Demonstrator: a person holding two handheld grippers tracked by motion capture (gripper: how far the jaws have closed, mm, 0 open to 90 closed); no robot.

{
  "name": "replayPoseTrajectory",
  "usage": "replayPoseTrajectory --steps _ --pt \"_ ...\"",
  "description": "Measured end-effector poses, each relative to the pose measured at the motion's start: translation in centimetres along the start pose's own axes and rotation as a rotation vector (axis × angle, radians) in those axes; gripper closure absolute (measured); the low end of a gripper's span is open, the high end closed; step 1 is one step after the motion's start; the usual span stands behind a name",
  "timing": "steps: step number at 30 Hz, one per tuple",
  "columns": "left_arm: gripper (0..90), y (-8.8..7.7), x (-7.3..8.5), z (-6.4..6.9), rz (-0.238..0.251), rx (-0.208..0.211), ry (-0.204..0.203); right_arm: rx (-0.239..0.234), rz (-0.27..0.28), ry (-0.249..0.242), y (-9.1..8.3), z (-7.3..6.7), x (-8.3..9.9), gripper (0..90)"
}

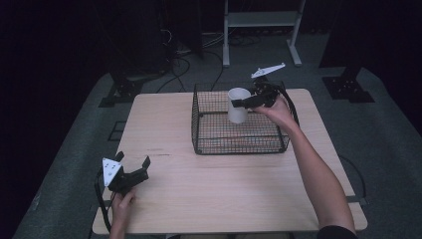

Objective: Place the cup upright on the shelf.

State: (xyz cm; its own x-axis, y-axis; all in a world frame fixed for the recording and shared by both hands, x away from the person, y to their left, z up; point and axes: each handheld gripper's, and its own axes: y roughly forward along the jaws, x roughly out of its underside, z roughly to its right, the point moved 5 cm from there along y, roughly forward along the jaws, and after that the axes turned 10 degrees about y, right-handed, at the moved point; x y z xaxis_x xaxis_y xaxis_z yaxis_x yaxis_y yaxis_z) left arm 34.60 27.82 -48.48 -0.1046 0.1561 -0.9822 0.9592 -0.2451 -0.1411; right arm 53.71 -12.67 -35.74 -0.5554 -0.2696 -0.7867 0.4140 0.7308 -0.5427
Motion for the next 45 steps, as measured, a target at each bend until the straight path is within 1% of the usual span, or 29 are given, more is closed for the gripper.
replayPoseTrajectory --steps 10,13,22,27,35,37,45 --pt "0.0 0.0 0.0 0.0 0.0 0.001 -0.002 0.004 -0.006 0.031 1.1 1.1 0.4 19.3" --pt "0.0 0.0 0.0 0.0 0.0 0.001 -0.003 0.01 -0.011 0.031 1.4 1.3 0.6 19.3" --pt "0.0 0.0 0.0 0.0 0.0 0.0 -0.004 0.003 -0.027 0.04 2.4 1.5 0.9 19.3" --pt "0.0 0.0 0.0 -0.1 0.0 0.0 -0.006 0.001 -0.032 0.051 3.1 1.8 1.2 19.3" --pt "0.0 0.0 0.0 0.0 0.0 0.0 -0.005 -0.001 -0.054 0.06 3.9 2.2 1.8 19.2" --pt "0.0 0.0 0.0 -0.1 0.0 0.0 -0.006 0.003 -0.068 0.063 4.2 2.3 2.1 19.2" --pt "0.0 0.0 0.0 -0.1 0.001 0.0 -0.007 0.005 -0.083 0.076 4.9 2.6 2.6 19.2"
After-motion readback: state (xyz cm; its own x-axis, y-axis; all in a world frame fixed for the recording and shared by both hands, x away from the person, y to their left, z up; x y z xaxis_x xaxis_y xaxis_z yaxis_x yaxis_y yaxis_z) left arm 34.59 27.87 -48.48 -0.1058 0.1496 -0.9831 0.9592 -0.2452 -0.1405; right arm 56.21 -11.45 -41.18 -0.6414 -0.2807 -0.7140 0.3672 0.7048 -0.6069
